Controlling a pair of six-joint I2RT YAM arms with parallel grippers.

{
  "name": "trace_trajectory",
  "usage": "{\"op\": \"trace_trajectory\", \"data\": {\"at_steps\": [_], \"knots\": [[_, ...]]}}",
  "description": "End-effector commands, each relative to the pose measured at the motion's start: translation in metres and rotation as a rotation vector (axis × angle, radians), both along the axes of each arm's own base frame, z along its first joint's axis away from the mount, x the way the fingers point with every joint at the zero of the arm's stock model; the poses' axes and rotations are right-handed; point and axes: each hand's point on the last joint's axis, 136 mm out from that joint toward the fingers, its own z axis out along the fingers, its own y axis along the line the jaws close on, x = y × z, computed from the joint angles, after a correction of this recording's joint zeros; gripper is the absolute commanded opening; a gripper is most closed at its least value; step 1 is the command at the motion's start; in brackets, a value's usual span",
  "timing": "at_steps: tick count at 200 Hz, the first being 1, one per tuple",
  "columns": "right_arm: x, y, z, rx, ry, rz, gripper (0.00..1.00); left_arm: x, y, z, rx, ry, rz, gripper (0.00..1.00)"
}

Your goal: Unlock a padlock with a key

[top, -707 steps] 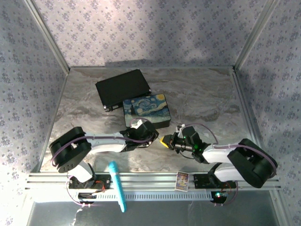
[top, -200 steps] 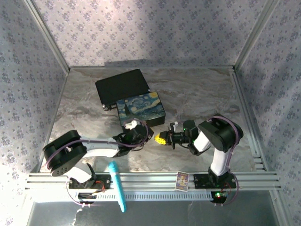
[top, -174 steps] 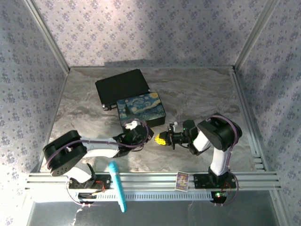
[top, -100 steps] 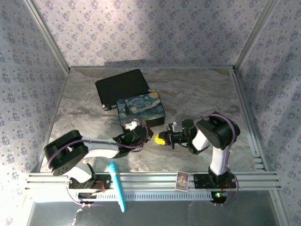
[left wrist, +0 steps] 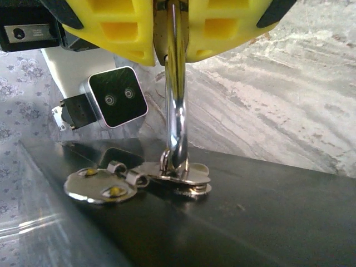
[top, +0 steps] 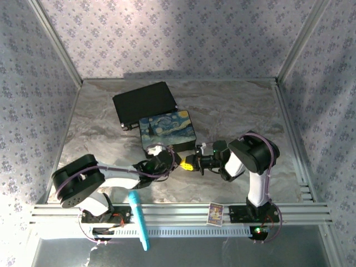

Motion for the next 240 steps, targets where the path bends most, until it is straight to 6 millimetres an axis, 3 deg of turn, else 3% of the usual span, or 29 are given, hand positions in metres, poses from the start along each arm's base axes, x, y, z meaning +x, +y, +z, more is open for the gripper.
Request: {"op": "trace_trajectory", "data": {"at_steps": [1,20,62,93,118,131,163,182,213,240], "knots": [[0.037,0.01,0.026,0.037,-0.125,-0.125,0.0,-0.04,-0.063,0.063,-0.223,-0.031,-0.261,0.0],[0.037,0.017,0.035,0.033,-0.167,-0.128,0.0,-0.04,-0.064,0.061,-0.229,-0.019,-0.257,0.0],[0.036,0.004,0.034,-0.096,-0.314,-0.217,0.0,-0.043,-0.065,0.054,-0.202,0.015,-0.256,0.0],[0.03,0.004,0.048,-0.16,-0.427,-0.213,0.0,-0.042,-0.066,0.05,-0.21,0.029,-0.246,0.0],[0.021,-0.001,0.035,-0.335,-0.466,-0.153,0.01,-0.043,-0.069,0.046,-0.213,0.047,-0.248,0.0],[0.019,-0.003,0.034,-0.34,-0.46,-0.146,0.09,-0.043,-0.068,0.043,-0.203,0.052,-0.247,0.0],[0.012,-0.023,0.02,-0.396,-0.443,-0.158,0.45,-0.042,-0.057,0.032,-0.162,0.065,-0.212,0.0],[0.004,-0.04,0.016,-0.505,-0.487,-0.131,0.57,-0.041,-0.052,0.028,-0.14,0.066,-0.192,0.0],[-0.01,-0.071,0.02,-0.686,-0.593,-0.082,0.6,-0.039,-0.046,0.021,-0.117,0.083,-0.173,0.0],[-0.014,-0.087,0.037,-0.858,-0.896,0.019,0.6,-0.041,-0.044,0.015,-0.086,0.115,-0.17,0.0]]}}
